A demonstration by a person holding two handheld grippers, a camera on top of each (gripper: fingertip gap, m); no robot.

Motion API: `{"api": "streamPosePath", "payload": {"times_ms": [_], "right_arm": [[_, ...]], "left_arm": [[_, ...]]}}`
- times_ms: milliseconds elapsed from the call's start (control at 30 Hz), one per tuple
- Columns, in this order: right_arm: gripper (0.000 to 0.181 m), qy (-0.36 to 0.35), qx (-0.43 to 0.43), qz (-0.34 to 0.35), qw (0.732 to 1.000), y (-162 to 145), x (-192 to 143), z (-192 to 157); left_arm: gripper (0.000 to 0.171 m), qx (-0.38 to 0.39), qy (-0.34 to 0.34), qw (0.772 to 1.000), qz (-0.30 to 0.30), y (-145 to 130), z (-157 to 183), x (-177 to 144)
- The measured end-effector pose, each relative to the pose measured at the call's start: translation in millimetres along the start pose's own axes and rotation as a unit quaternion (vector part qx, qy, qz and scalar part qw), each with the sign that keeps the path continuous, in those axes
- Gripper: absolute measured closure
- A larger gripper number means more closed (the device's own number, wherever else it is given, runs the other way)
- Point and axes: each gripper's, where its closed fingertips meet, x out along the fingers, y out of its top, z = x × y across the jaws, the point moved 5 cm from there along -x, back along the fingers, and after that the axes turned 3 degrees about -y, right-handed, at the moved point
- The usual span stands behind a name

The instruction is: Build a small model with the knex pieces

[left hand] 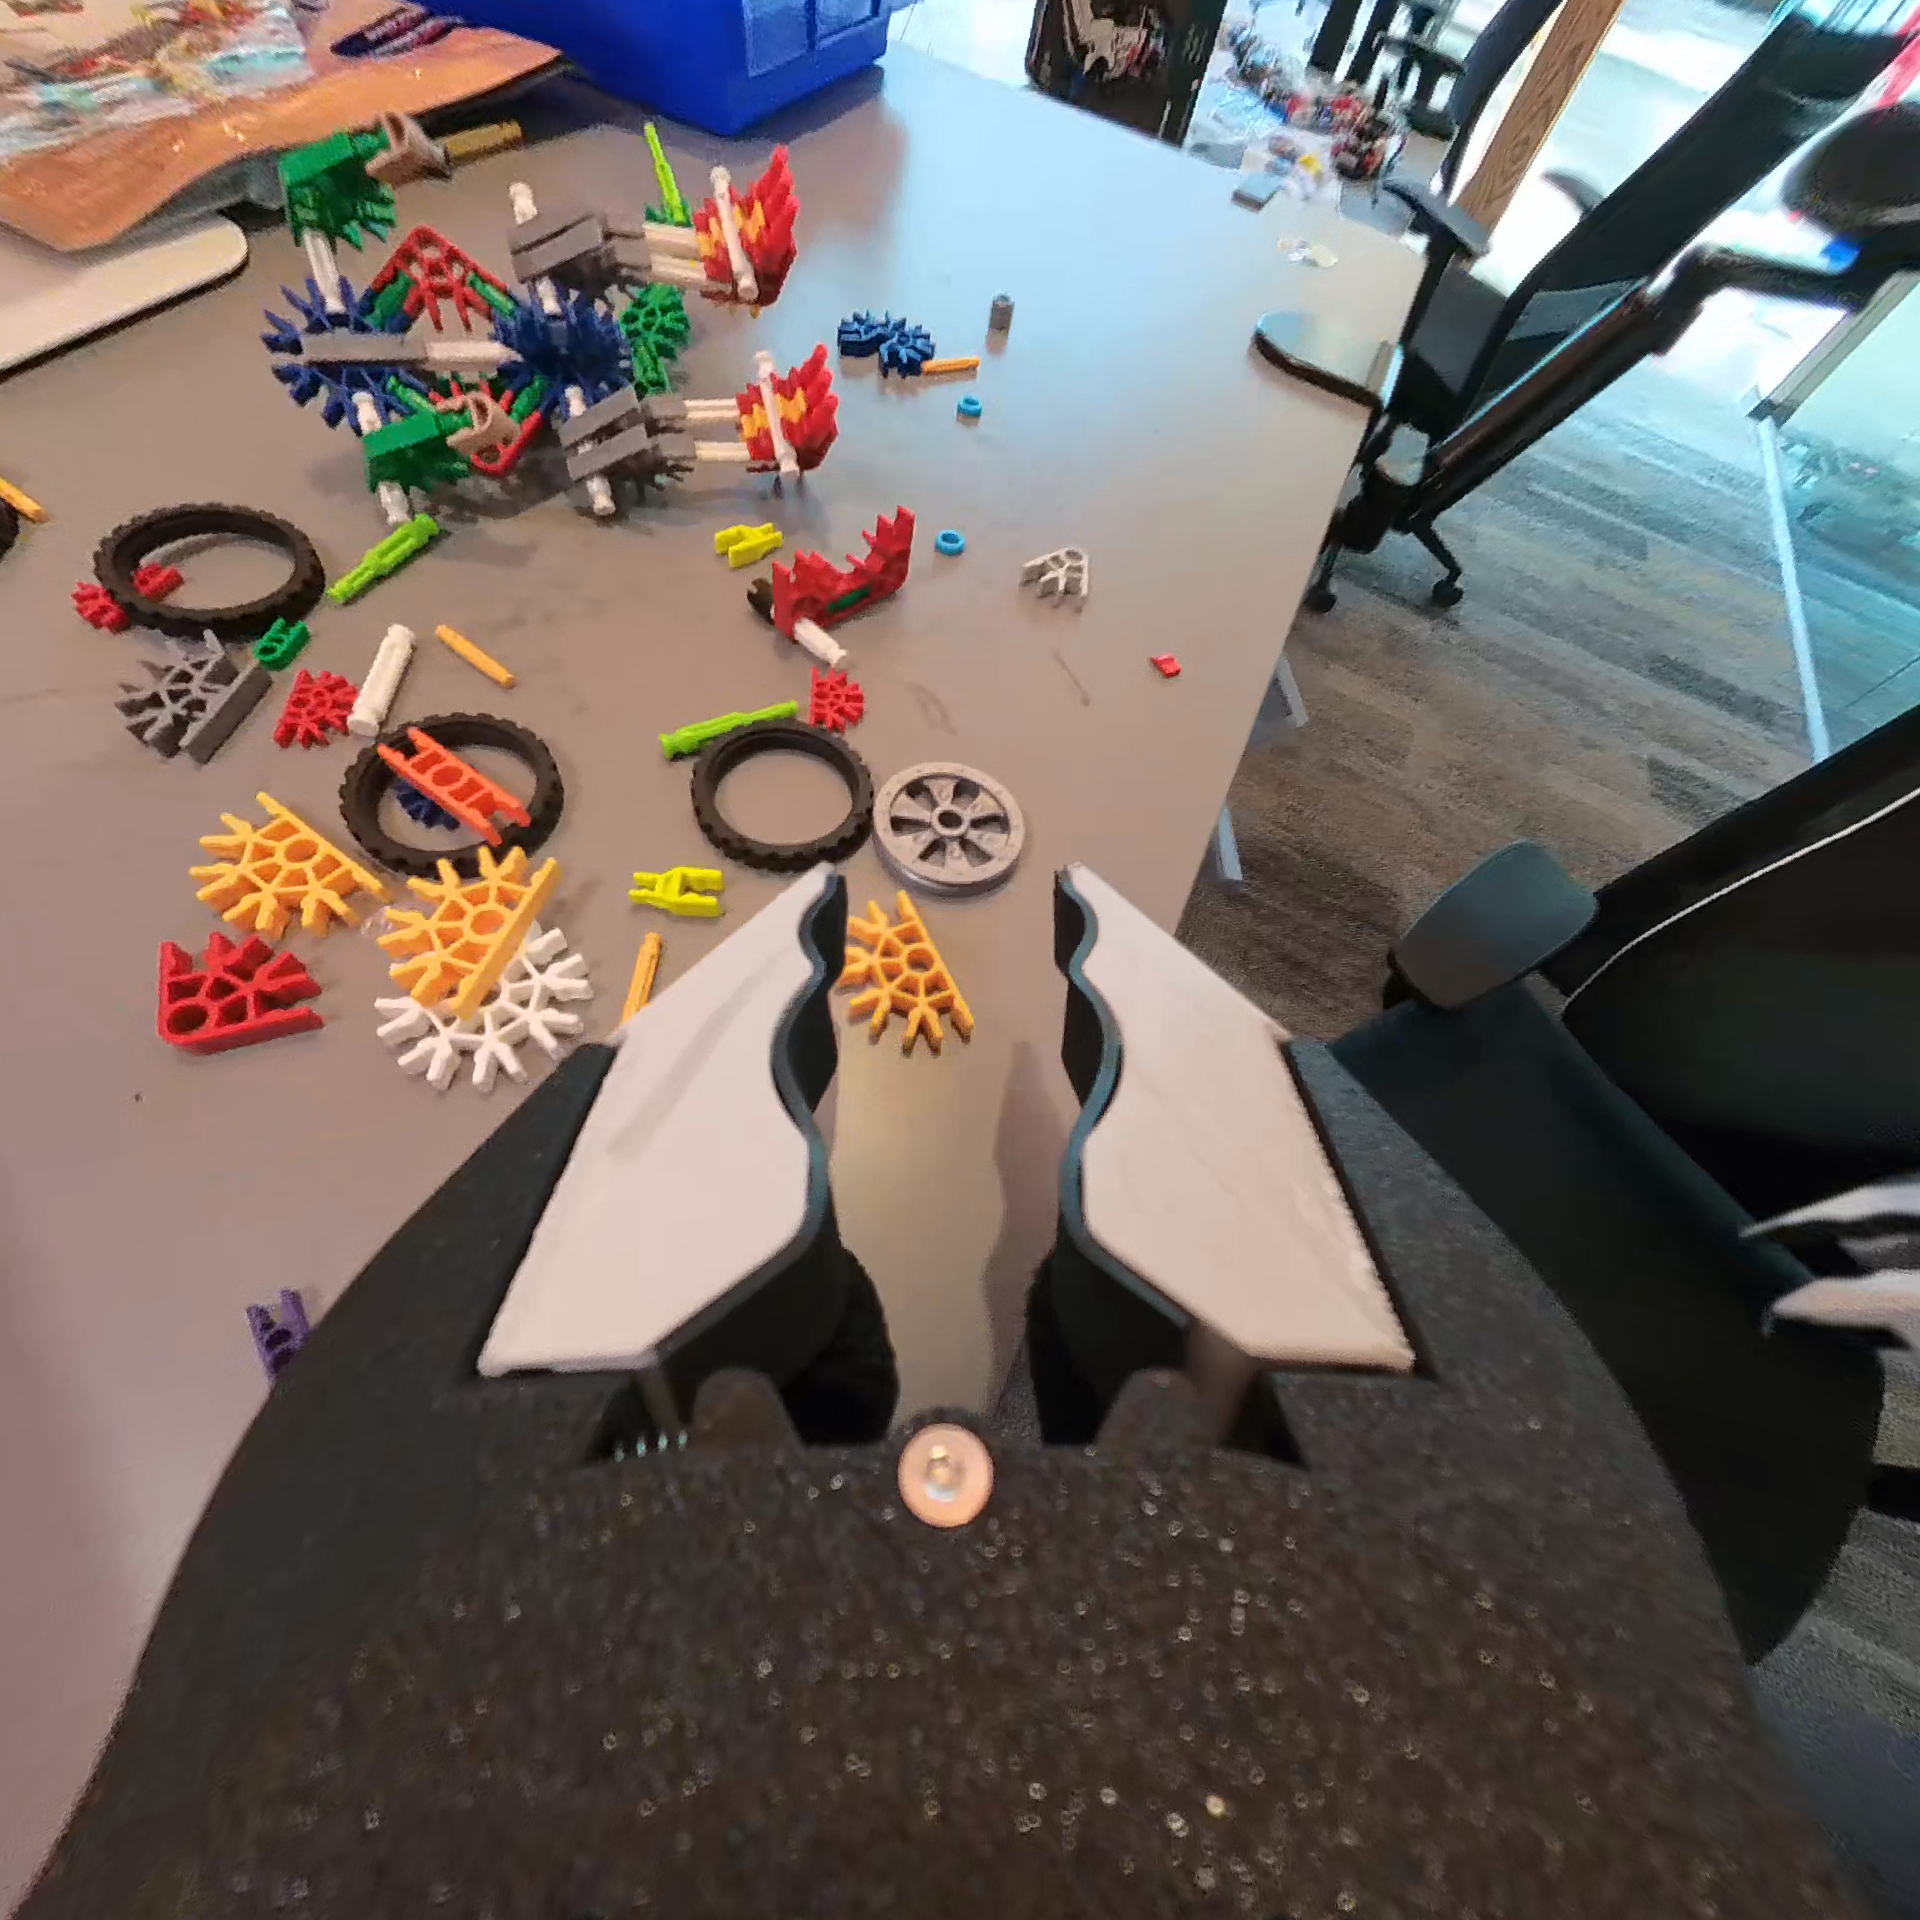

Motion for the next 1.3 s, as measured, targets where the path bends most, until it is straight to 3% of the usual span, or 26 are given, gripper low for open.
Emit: {"api": "streamPosePath", "payload": {"times_ms": [233, 433, 600, 700, 800, 1000, 1300], "right_arm": [[0.132, -0.106, -0.047, -0.120, 0.986, -127, 21, 37], [0.134, -0.127, -0.066, -0.167, 0.975, -179, 15, 45], [0.134, -0.108, -0.067, -0.205, 0.970, -223, 10, 53], [0.136, -0.097, -0.083, -0.201, 0.971, -225, 10, 58], [0.136, -0.099, -0.151, -0.213, 0.960, -230, 14, 67], [0.138, -0.028, -0.111, -0.245, 0.963, -264, 19, 80], [0.138, -0.028, -0.070, -0.260, 0.963, -283, 15, 94]], "left_arm": [[0.140, -0.020, -0.050, 0.999, 0.009, 0, 2, 0], [0.139, -0.064, -0.101, 0.992, 0.041, 4, -1, -7], [0.140, -0.057, -0.100, 0.993, 0.039, 4, 0, -6], [0.140, -0.067, -0.098, 0.992, 0.039, 4, -2, -6], [0.141, -0.073, -0.096, 0.992, 0.042, 6, -3, -3], [0.141, -0.060, -0.086, 0.994, 0.039, 12, 6, 15], [0.141, -0.060, -0.066, 0.995, 0.047, 12, 4, 15]]}}
